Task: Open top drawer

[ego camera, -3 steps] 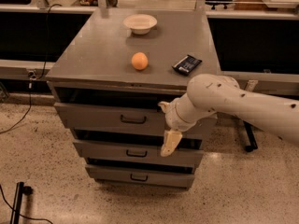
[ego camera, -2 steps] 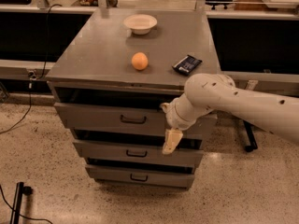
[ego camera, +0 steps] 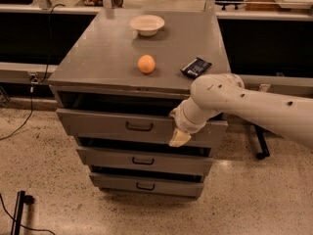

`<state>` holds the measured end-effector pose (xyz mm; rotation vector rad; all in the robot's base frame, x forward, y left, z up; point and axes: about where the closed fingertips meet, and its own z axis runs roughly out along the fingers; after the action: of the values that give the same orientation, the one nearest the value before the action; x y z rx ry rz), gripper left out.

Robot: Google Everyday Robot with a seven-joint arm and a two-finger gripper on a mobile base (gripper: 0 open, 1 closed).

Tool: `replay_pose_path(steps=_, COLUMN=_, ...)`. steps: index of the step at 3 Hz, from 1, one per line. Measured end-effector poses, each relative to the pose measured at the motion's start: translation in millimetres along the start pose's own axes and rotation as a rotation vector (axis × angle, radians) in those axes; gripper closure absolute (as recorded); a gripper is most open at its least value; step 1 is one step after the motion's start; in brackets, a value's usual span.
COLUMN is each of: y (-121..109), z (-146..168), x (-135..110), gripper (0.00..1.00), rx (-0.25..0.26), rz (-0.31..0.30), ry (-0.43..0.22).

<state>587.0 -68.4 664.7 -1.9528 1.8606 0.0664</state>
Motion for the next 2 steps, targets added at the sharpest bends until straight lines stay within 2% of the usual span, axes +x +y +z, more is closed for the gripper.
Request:
replay_pose_path(steps=1, y=13, z=-11, x=-5, gripper=0.51, rx=-0.009, rz=-0.011, ry=0.009)
replay_pose_path(steps=2, y=36, z=-27, x=-15, gripper=0.48, rx=-0.026, rz=-0.026, ry=-0.008)
